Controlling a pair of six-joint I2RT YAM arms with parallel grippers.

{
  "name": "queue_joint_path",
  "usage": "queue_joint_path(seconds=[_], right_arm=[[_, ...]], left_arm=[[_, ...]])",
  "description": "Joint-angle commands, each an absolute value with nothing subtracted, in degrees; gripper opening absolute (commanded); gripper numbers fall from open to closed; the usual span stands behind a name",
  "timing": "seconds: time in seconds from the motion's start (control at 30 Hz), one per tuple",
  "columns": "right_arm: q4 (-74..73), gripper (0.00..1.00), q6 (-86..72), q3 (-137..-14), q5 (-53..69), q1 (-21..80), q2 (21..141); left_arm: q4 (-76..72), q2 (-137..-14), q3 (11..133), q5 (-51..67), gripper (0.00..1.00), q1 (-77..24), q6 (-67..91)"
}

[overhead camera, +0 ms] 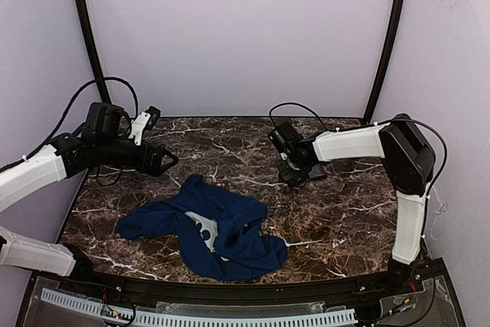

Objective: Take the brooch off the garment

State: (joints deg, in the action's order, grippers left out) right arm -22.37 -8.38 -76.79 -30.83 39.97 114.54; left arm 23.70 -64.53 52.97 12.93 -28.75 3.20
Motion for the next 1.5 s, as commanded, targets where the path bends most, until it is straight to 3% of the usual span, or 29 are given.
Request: queue_joint_path(seconds=[0.0,0.17,0.3,0.47,0.7,0.97,1.27,1.47], right_arm=[[-22.2,0.57,-10.0,-77.5,-25.7,39.4,112.3],[-23.1,0.81,-12.8,-77.4,-20.9,39.2,108.4],[-21.9,0.88,-14.3,-75.3,-15.0,39.2,103.7],[-15.9,0.89,-14.3,-67.7,-1.7,40.0,91.8],[-10.0,0.90,-13.7,-57.0,9.6,47.3,77.2],[-2.5,0.91,-19.8,-45.8,10.5,62.5,69.2],[-3.8,0.89,-21.4,-48.9,-2.8,74.3,79.6],[-5.1,0.88,-20.3,-56.8,-7.1,79.0,90.9]], left_arm=[[24.5,-65.2,52.6,13.6,0.99,-28.4,3.0],[23.4,-66.7,52.7,15.1,0.95,-28.4,5.5],[20.9,-66.9,52.2,15.7,0.94,-28.5,10.7],[15.9,-65.0,48.6,14.3,0.93,-29.4,20.6],[15.7,-62.8,40.6,3.2,0.92,-36.2,29.9],[12.8,-60.4,31.8,1.3,0.93,-43.2,41.5],[7.8,-62.6,27.1,3.9,0.94,-45.7,46.7],[9.2,-65.6,26.4,-2.5,0.92,-46.5,45.1]])
